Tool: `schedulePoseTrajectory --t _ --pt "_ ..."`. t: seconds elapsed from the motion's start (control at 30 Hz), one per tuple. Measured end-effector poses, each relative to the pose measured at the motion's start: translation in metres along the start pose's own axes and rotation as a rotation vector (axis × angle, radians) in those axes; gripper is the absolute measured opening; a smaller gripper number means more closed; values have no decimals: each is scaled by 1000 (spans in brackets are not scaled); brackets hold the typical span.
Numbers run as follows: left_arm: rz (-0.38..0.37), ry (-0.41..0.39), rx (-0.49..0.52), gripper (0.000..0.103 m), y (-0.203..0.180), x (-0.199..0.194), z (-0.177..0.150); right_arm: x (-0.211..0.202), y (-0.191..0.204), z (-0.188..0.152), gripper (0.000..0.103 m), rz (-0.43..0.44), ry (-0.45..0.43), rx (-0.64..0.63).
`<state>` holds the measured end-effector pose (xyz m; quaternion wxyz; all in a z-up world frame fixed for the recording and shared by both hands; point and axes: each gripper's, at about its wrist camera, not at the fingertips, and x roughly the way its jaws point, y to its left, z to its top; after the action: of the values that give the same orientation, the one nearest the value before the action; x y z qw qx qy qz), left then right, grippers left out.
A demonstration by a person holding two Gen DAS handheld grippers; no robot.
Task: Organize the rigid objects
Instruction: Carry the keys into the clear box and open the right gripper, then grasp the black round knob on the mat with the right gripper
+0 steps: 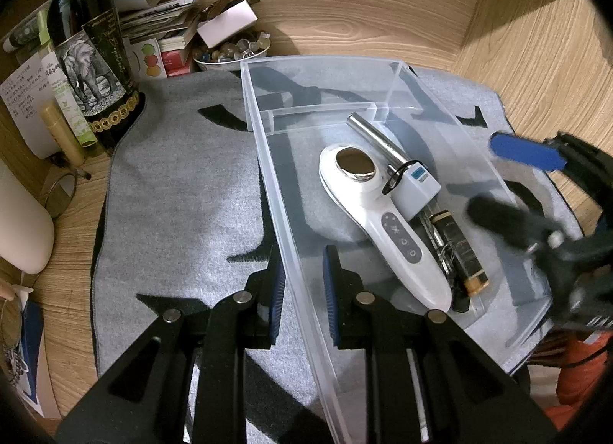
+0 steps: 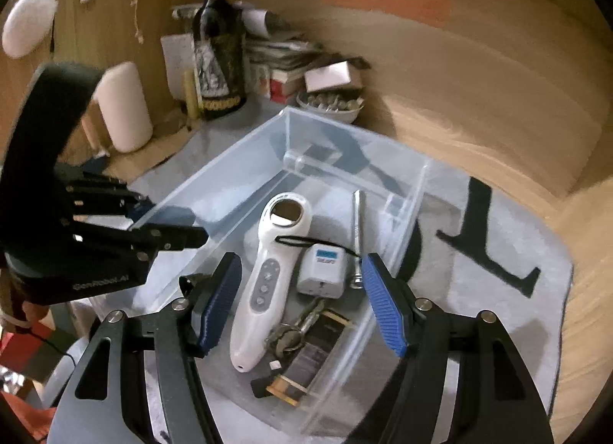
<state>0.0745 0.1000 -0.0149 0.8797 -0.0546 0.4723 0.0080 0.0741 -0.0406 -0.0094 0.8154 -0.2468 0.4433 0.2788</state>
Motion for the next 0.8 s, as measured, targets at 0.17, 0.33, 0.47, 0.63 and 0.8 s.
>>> schedulePoseTrajectory --t 0.17,0.33,0.47,0.63,0.8 --pt "1 0 0 18 0 0 0 -21 -16 -1 62 -44 -47 40" --pt "2 0 2 18 -1 0 0 -44 -40 -7 63 -101 -86 103" --pt "1 -1 1 18 1 0 0 -62 -58 -19 73 -153 -115 166" --pt "2 -1 2 18 0 0 0 -74 -78 -45 73 -202 -97 245" --pt "3 -2 2 18 0 0 0 -71 -89 -77 73 -231 -30 315"
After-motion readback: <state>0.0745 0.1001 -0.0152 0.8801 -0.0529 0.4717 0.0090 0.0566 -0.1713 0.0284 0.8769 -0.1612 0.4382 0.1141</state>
